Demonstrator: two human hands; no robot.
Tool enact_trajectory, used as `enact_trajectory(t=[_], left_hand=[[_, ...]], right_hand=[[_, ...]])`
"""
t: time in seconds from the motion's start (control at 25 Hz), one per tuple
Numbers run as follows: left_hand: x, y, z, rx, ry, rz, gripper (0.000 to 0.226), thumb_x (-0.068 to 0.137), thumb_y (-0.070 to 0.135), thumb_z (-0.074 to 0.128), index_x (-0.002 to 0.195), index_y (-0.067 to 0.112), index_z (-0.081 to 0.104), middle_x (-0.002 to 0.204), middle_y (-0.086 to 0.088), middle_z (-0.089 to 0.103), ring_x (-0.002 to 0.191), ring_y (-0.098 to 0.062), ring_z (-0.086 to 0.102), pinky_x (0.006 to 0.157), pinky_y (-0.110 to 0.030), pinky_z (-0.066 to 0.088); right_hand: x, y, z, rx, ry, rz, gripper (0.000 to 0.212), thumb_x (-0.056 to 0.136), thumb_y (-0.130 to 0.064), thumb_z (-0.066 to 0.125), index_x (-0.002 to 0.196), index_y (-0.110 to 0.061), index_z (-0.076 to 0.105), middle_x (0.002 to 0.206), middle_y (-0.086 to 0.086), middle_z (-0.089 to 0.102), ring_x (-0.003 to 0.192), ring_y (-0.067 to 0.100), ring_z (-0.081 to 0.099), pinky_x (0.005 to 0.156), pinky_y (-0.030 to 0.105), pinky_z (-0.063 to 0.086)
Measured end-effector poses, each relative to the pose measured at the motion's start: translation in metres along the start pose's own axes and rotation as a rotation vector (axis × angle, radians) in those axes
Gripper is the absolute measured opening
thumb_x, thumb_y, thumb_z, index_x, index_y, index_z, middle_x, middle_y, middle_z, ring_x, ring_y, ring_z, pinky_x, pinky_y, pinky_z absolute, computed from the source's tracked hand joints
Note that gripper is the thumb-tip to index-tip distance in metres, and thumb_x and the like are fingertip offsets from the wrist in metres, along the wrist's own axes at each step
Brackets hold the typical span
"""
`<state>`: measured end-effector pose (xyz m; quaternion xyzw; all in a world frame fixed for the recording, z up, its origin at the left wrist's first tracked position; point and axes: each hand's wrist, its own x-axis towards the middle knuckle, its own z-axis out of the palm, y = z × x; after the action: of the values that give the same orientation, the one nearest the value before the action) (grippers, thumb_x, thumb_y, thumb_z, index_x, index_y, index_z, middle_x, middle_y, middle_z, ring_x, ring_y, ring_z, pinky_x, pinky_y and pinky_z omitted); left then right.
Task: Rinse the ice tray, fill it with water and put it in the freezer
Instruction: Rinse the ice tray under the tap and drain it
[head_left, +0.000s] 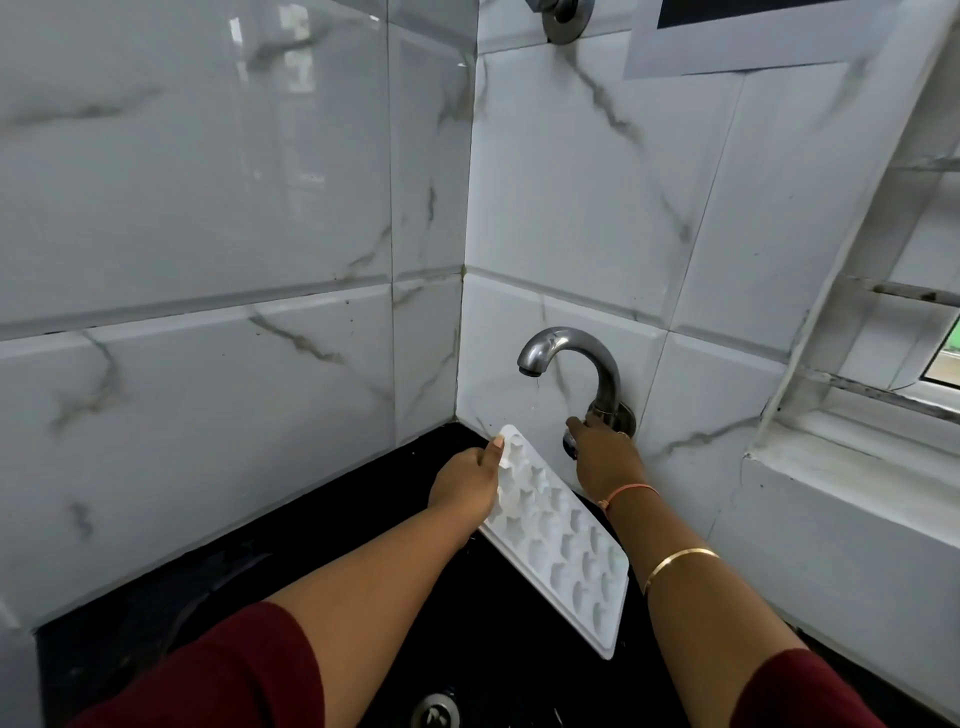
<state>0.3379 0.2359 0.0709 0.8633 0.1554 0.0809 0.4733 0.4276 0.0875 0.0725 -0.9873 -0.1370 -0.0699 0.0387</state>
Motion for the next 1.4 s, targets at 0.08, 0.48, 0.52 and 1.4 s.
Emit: enact_trajectory(t=[0.08,0.48,0.52,1.4], left_hand=[[0.001,-0.001,0.0,-0.017,0.004,-0.007,0.05,0.097,0.048,0.027,0.061,0.016,0.038,0.066,0.002,0.045,0.073,-0.021,0.047,0.065,-0.029,0.031],[-0.006,0.008,0.01,-0.139,0.0,-0.08,0.053,0.098,0.047,0.027,0.111,0.007,0.059,0.106,-0.009,0.061,0.098,-0.026,0.056,0.08,-0.028,0.039],[-0.007,0.01,0.011,-0.142,-0.003,-0.085,0.054,0.098,0.047,0.026,0.116,0.006,0.058,0.114,-0.011,0.061,0.105,-0.028,0.057,0.083,-0.029,0.04],[-0.013,0.026,0.003,-0.208,0.039,-0.081,0.05,0.1,0.04,0.023,0.127,0.009,0.052,0.127,-0.014,0.058,0.116,-0.031,0.054,0.087,-0.031,0.039]], right_hand=[[0.0,0.001,0.0,0.015,-0.011,-0.001,0.054,0.091,0.002,0.038,0.142,-0.014,0.031,0.148,0.012,0.031,0.124,0.04,0.046,0.1,0.042,0.042],[-0.057,-0.028,0.002,0.679,0.346,0.111,0.046,0.083,-0.016,0.043,0.128,-0.019,0.05,0.141,0.004,0.041,0.132,0.029,0.036,0.107,0.049,0.031],[-0.063,-0.035,0.001,0.752,0.352,0.074,0.046,0.076,-0.02,0.04,0.119,-0.02,0.056,0.137,0.003,0.044,0.132,0.025,0.035,0.108,0.046,0.03],[-0.068,-0.053,-0.03,0.611,-0.048,0.068,0.04,0.097,-0.035,0.026,0.129,-0.044,0.047,0.159,-0.002,0.008,0.146,0.02,-0.012,0.111,0.06,-0.01]])
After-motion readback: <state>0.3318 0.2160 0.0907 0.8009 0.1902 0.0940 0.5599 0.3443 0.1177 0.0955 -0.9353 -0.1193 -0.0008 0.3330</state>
